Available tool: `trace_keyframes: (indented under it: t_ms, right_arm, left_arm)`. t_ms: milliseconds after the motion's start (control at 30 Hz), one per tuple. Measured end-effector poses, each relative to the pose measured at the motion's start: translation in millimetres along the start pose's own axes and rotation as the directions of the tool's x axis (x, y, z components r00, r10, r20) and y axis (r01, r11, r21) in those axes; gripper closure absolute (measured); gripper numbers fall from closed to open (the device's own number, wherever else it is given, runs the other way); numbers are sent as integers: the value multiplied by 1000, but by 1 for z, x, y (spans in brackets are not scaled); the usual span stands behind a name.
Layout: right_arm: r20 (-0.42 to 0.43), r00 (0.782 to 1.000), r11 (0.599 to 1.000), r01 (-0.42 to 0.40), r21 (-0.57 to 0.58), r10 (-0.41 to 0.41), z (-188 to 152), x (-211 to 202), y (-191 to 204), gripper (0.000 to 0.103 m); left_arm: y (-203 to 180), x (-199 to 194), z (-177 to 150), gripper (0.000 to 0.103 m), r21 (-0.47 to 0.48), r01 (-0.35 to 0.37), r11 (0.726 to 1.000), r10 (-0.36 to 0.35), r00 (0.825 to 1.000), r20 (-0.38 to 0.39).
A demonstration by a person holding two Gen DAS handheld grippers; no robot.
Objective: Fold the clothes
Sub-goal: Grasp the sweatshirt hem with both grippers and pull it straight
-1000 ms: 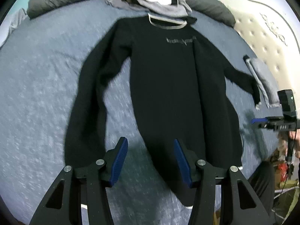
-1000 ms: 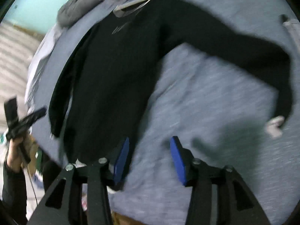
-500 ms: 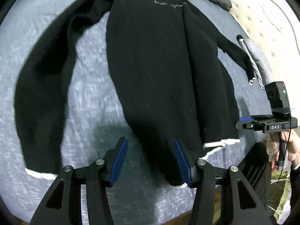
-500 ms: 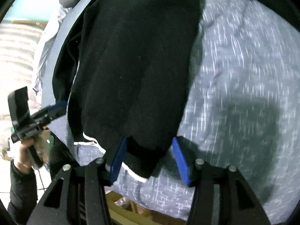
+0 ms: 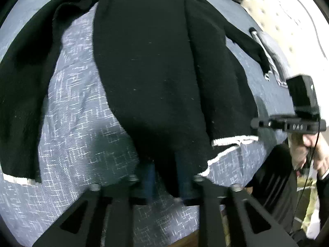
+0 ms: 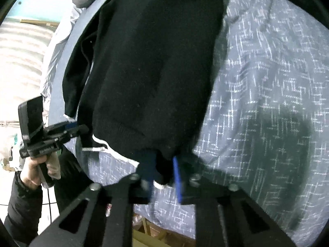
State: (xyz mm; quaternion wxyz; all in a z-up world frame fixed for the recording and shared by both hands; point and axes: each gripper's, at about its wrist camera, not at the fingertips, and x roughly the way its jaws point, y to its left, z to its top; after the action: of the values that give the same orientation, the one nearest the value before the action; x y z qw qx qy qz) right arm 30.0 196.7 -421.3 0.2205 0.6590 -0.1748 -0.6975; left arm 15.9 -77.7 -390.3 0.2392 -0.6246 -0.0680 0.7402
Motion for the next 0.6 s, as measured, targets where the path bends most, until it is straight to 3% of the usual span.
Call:
trace_keyframes:
  t_ms: [33, 200, 600]
  right_arm:
    - [9, 1000, 1000, 2, -14, -2, 0, -4, 2, 98]
    - [56, 998, 998, 20, -55, -17, 2, -33, -1, 99]
    - [154, 976, 986, 162, -45, -153, -16, -116, -37, 100]
  left_arm:
    - [-1, -3, -1, 96, 7, 2, 1000, -2, 1000, 7]
    - [1, -25, -5, 97, 19, 15, 1000, -16, 999, 45]
    - [31, -83, 3, 98, 25, -3, 1000, 0, 994, 111]
